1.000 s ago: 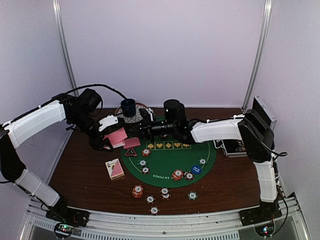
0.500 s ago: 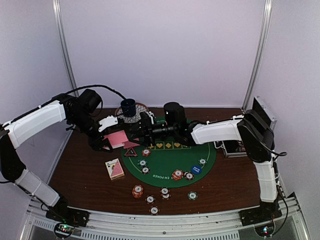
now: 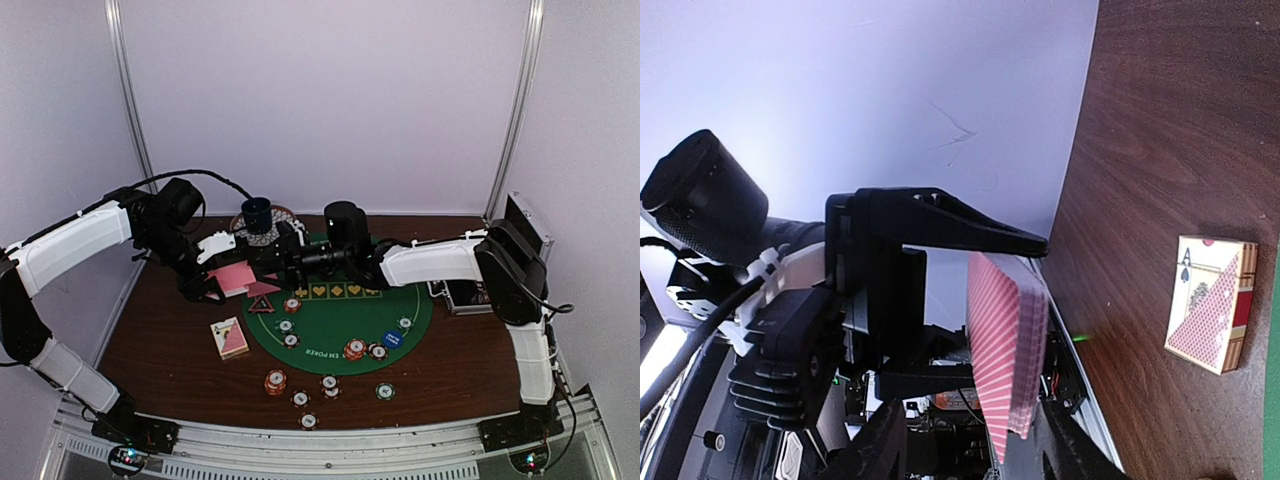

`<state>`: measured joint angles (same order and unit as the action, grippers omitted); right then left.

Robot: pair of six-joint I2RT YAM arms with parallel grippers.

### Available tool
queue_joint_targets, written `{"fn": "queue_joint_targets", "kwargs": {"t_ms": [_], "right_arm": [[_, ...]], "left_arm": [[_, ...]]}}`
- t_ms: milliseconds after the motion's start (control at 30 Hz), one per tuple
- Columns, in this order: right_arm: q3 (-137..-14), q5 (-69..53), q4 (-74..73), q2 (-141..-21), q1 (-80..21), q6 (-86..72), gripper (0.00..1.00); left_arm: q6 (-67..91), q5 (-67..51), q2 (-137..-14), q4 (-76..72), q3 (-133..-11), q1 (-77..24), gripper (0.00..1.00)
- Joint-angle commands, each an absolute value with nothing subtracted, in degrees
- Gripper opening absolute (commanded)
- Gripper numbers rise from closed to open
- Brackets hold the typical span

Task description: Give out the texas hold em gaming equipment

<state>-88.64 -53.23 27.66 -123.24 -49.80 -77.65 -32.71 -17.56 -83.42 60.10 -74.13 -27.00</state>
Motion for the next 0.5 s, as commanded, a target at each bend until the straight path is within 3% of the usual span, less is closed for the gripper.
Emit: {"fn": "queue_joint_targets", "kwargs": {"t_ms": [0,300,467], "right_arm": [[-91.60,-54.41,29.36,-124.98,-50.69,-78.24,0.46],[-93.66,-55.41,29.39,-126.29,-51.17,-78.98,0.38],[-93.64,-55.81,31.54,-126.56,-51.15,-80.70,0.16]], "left_arm": [[-33.57,-18.40,-82.71,59.51,-74.18,-26.89,0.00],[-33.57,-18.41,-82.61,59.53,-74.09,-26.89,0.00],[-33.50,-18.27,-82.57,59.52,-74.00,-26.89,0.00]]}}
